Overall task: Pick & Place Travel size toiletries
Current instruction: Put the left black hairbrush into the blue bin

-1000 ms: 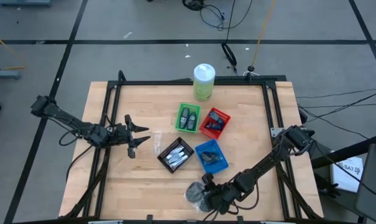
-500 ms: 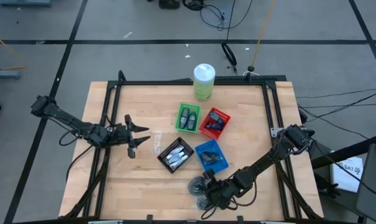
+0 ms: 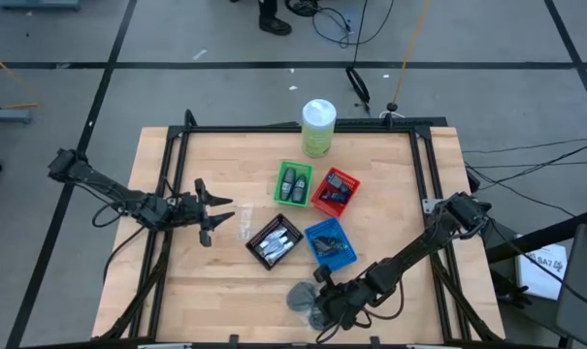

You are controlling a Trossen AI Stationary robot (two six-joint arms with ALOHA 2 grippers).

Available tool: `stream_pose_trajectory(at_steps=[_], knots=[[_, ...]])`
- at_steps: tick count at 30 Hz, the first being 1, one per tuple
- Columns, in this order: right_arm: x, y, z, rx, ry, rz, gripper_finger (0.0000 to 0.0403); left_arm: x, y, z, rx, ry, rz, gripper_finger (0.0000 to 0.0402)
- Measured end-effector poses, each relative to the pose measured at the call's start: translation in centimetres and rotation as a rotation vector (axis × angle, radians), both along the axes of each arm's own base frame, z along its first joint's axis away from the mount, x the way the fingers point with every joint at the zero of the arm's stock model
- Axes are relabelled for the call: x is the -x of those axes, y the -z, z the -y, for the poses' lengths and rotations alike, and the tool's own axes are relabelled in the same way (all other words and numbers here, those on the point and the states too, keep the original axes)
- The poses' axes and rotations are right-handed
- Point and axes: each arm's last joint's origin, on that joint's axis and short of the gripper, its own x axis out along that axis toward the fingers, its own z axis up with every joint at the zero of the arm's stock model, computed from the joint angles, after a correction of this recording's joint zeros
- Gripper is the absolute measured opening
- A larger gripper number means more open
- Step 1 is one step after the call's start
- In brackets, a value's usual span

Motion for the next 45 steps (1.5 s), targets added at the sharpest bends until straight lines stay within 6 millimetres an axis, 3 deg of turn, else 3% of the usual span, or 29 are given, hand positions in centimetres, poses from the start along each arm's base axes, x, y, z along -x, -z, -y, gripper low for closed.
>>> stream_pose_trajectory(at_steps=[20,28,36,45], knots=[[1.5,-7.7,1.6,0.026,0.078,0.208,0.0,0.0,0.0,0.0,0.0,0.0,0.0,0.0164],[3.0,-9.6,3.1,0.109,0.178,0.198,0.0,0.0,0.0,0.0,0.0,0.0,0.0,0.0163],[4.3,-9.3,4.4,0.192,0.285,0.106,0.0,0.0,0.0,0.0,0.0,0.0,0.0,0.0163],[5.7,-6.5,5.9,0.25,0.37,0.05,0.0,0.0,0.0,0.0,0.0,0.0,0.0,0.0163]])
